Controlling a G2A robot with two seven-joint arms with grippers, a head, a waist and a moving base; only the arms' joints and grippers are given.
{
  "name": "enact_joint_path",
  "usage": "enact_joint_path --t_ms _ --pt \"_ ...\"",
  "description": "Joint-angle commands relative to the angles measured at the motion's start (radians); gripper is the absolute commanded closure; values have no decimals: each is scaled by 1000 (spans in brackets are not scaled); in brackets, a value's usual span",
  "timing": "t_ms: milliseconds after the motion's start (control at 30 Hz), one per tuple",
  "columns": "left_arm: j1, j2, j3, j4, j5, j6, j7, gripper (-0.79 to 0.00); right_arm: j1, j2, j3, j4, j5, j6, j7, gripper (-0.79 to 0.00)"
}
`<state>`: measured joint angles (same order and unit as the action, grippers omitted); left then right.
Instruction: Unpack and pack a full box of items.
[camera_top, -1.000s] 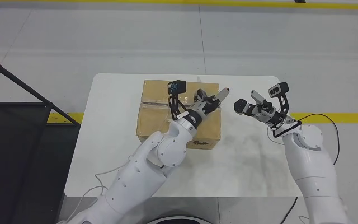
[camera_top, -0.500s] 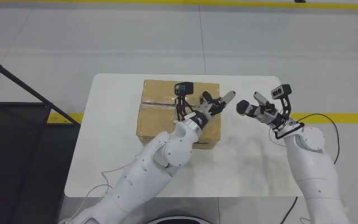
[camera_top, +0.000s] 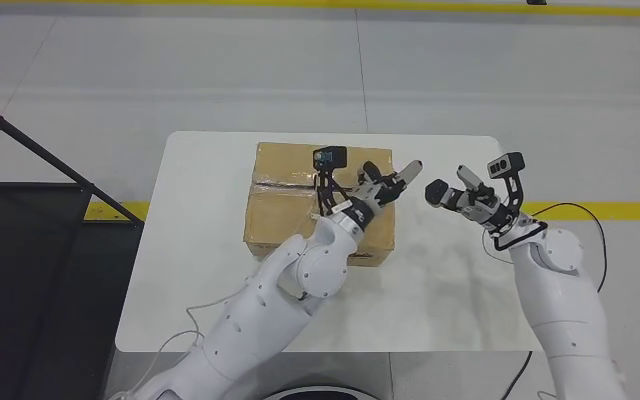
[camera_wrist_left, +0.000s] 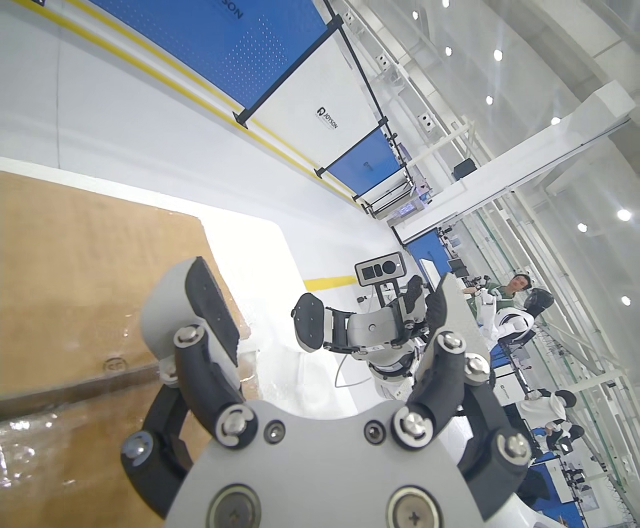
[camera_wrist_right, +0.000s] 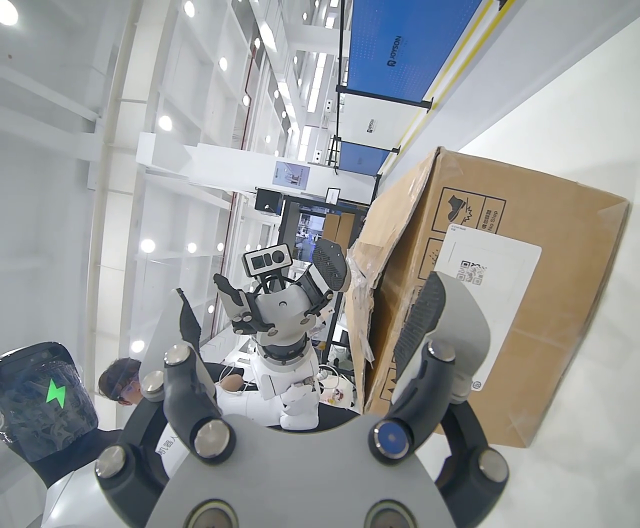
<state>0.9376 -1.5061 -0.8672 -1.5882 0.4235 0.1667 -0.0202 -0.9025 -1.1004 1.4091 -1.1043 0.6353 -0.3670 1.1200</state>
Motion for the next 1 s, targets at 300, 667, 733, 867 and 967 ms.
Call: enact_joint_path --t_ms 300,667,733,867,967 --pt "208 53 -300 -354 -23 -73 -92 -785 -17 7 13 -187 -2 9 16 -785" --pt "468 106 -753 -395 -172 -218 -242 -785 64 -10 -141 -226 -116 143 -2 -785" --pt "501 112 -793 -377 -180 -248 -272 -785 82 -14 -162 -202 -126 159 -7 -785" --pt "535 121 -822 -334 -177 -289 -328 -785 116 -23 -204 -160 -152 184 -31 -785" --pt "539 126 -813 -306 -185 -313 -380 -785 138 -30 -232 -138 -172 196 -58 -785"
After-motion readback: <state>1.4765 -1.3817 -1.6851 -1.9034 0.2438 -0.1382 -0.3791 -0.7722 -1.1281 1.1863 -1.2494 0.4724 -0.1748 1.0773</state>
